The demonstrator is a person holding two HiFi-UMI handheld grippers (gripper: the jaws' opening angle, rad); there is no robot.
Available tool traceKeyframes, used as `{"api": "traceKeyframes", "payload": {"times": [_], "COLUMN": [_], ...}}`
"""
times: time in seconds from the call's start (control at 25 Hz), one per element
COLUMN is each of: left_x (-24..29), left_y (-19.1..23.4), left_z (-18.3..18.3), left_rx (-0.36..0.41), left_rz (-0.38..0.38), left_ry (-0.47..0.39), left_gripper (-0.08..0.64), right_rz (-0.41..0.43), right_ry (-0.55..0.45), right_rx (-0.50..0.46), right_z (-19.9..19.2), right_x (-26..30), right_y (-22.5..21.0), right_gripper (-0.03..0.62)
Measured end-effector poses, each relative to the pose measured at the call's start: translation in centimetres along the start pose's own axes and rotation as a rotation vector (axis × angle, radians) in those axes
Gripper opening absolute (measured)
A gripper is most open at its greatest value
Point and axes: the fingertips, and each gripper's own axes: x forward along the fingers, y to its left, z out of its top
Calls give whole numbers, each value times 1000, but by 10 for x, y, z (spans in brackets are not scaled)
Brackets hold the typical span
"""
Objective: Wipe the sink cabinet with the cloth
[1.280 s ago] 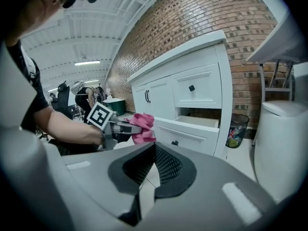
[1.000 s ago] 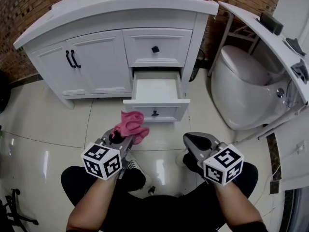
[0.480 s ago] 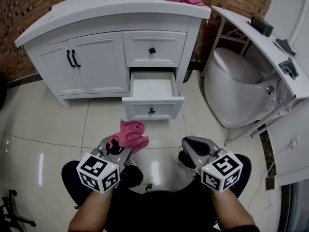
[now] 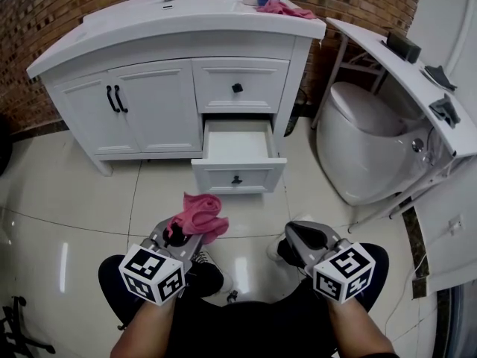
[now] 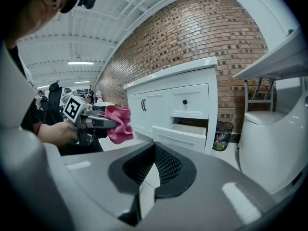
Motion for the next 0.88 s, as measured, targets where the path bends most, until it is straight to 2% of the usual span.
{"api": "traceKeyframes", "payload": {"times": [0.88], "left_x": [4], "left_y": [-1], "left_z": [-4], "left_rx": [22], "left_rz": [-16], "left_ry": [1], "left_gripper": [92], "right_rz": [4], "right_ry": [11], "right_rx": [-2], "right_z": [-5], "right_x": [7], "right_y": [6], "right_gripper": [6]}}
